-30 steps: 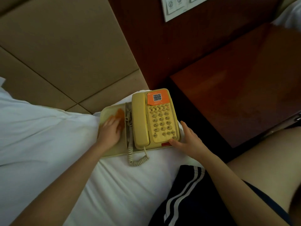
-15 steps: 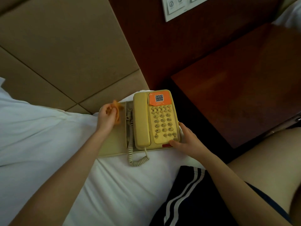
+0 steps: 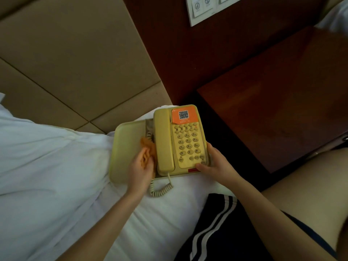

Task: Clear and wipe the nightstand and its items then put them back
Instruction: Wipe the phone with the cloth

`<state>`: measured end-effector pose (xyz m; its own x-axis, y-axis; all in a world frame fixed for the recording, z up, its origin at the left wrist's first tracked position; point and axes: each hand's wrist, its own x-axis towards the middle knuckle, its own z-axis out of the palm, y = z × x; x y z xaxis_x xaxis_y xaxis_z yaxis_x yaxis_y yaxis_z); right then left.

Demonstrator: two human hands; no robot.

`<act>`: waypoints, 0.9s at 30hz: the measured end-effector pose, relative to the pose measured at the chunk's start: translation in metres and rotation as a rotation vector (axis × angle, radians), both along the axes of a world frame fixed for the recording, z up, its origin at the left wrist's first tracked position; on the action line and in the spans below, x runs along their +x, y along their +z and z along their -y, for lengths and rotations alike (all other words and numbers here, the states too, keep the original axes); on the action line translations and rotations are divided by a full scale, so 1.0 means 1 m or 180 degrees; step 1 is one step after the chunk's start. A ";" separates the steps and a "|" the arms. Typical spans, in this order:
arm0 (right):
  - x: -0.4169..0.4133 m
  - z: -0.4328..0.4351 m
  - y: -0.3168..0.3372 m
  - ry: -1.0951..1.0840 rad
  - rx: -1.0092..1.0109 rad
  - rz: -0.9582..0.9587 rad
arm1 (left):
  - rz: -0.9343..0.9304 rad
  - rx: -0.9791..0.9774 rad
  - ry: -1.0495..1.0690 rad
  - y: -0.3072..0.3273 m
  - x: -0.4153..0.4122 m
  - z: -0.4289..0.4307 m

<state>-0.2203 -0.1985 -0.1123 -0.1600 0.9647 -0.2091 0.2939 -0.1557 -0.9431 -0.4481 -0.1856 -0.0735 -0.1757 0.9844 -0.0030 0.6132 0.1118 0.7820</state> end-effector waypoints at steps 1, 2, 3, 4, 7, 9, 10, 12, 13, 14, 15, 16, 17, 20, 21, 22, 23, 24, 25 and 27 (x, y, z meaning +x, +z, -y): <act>0.000 0.000 0.000 -0.0045 0.0014 -0.0038 | 0.0068 -0.0089 0.0063 0.001 -0.001 0.008; -0.001 -0.001 0.000 -0.0070 0.0025 -0.0051 | 0.0174 -0.0169 0.0166 0.006 -0.002 0.011; -0.001 -0.001 0.000 -0.0075 0.0034 -0.0053 | 0.0203 -0.0157 0.0281 0.013 -0.003 0.007; -0.001 -0.001 -0.001 -0.0075 0.0039 -0.0059 | 0.0124 -0.0024 0.0375 0.023 -0.004 -0.002; -0.001 0.000 -0.002 -0.0075 0.0020 -0.0061 | -0.0177 0.0643 0.0475 0.056 0.006 -0.050; 0.000 -0.001 -0.003 -0.0063 -0.0017 -0.0017 | -0.0277 0.0755 0.0115 0.066 0.027 -0.085; 0.001 -0.001 -0.004 -0.0051 -0.0031 0.0020 | -0.0430 0.0652 -0.0166 0.067 0.040 -0.098; 0.001 0.000 -0.004 -0.0056 -0.0062 0.0135 | -0.1174 0.0450 -0.0733 0.057 0.061 -0.115; 0.001 0.000 -0.005 -0.0070 -0.0070 0.0171 | -0.1557 0.0469 -0.0887 0.052 0.065 -0.118; 0.001 0.000 -0.005 -0.0086 -0.0051 0.0154 | -0.1770 0.0557 -0.0940 0.047 0.066 -0.116; 0.001 0.000 -0.005 -0.0104 -0.0015 0.0095 | -0.1826 0.0663 -0.0937 0.045 0.065 -0.109; 0.001 0.000 -0.005 -0.0122 0.0019 0.0032 | -0.1807 0.0794 -0.0953 0.042 0.062 -0.097; 0.001 -0.001 -0.005 -0.0141 0.0035 -0.0017 | -0.1796 0.0923 -0.1006 0.040 0.058 -0.081; 0.000 0.000 -0.006 -0.0195 0.0003 -0.0195 | -0.1801 0.1036 -0.1304 0.032 0.044 -0.026; -0.001 0.000 -0.006 -0.0240 -0.0038 -0.0275 | -0.1744 0.1024 -0.1506 0.032 0.038 -0.010; -0.002 0.001 -0.006 -0.0296 -0.0086 -0.0344 | -0.1586 0.1018 -0.1690 0.033 0.031 0.002; -0.003 0.001 -0.006 -0.0362 -0.0129 -0.0401 | -0.1356 0.1021 -0.1720 0.035 0.023 0.009; -0.005 0.002 -0.006 -0.0430 -0.0162 -0.0457 | -0.1109 0.1037 -0.1512 0.039 0.015 0.012; -0.006 0.002 -0.006 -0.0501 -0.0194 -0.0519 | -0.0883 0.1091 -0.1095 0.044 0.006 0.011; -0.009 0.003 -0.005 -0.0680 -0.0320 -0.0649 | -0.0516 0.1101 -0.0049 0.048 -0.017 -0.001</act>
<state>-0.2291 -0.2014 -0.1176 -0.0042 0.9572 -0.2895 0.0510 -0.2889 -0.9560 -0.4654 -0.1844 -0.0254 -0.1318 0.9249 0.3567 0.7316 -0.1520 0.6646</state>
